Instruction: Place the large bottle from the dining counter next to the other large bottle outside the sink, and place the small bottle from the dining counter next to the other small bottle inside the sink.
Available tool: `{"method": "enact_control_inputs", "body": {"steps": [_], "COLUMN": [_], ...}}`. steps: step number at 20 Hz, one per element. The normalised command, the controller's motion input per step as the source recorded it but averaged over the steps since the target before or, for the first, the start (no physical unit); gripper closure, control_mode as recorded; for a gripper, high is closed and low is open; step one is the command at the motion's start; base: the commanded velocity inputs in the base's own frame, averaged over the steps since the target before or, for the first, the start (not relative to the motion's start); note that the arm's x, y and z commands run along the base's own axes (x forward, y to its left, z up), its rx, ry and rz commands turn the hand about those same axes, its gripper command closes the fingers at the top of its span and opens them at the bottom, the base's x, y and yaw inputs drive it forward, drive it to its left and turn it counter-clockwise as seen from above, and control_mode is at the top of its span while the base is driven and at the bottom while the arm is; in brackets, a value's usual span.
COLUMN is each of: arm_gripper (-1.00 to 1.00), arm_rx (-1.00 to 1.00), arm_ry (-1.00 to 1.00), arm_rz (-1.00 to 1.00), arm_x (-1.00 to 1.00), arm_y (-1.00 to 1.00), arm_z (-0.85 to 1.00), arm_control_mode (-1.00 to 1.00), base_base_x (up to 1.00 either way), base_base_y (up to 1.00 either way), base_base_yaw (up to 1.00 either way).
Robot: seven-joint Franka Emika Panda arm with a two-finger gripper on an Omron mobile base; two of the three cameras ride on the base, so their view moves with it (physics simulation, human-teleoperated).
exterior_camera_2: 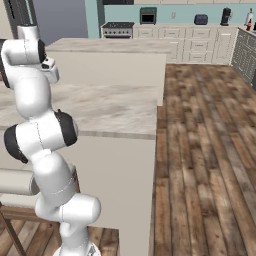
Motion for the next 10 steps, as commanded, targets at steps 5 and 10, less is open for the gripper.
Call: {"method": "enact_control_inputs", "body": {"steps": [5,10], "arm_gripper": [1.0,1.0], "arm_rx": [0.07,0.03], "arm_ry": [0.0,0.0], "arm_rz": [0.01,0.01], "arm_x": [-0.78,-0.74], "arm_y": [-0.46,-0.38], "arm_z": [0.31,0.16], "arm_control_mode": [-1.0,-1.0], "base_base_x": [0.0,0.0], "base_base_y": [0.0,0.0], "base_base_yaw": [0.0,0.0]}}
